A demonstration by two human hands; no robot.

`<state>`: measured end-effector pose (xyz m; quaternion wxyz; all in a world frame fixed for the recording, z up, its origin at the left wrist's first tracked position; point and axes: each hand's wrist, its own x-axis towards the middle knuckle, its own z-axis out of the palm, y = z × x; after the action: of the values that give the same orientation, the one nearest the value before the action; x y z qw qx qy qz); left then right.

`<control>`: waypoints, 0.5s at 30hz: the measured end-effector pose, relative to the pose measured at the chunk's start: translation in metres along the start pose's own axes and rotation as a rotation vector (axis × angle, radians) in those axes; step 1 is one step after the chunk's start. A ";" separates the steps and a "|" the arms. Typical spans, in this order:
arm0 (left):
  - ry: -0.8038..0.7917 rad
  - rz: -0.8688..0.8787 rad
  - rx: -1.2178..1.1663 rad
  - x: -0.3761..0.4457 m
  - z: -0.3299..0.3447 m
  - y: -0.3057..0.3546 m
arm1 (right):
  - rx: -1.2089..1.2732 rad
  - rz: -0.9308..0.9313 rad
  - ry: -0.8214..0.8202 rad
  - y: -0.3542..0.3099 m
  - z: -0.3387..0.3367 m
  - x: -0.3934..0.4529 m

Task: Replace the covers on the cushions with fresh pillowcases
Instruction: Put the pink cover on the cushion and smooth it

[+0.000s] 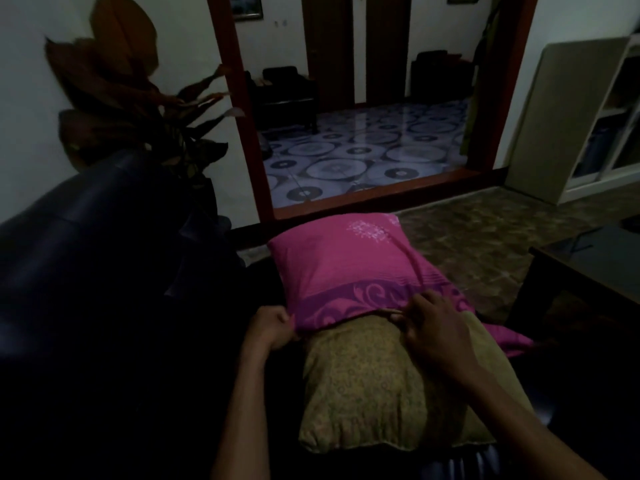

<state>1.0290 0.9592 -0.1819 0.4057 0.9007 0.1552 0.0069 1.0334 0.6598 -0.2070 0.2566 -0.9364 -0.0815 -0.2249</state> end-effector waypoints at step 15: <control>-0.220 -0.395 -0.564 0.033 0.028 0.001 | -0.043 0.117 -0.225 -0.047 0.001 0.011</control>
<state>1.0641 0.9479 -0.2036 0.6458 0.7015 0.2738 -0.1260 1.0305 0.7010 -0.1817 0.2382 -0.9642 -0.0502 -0.1051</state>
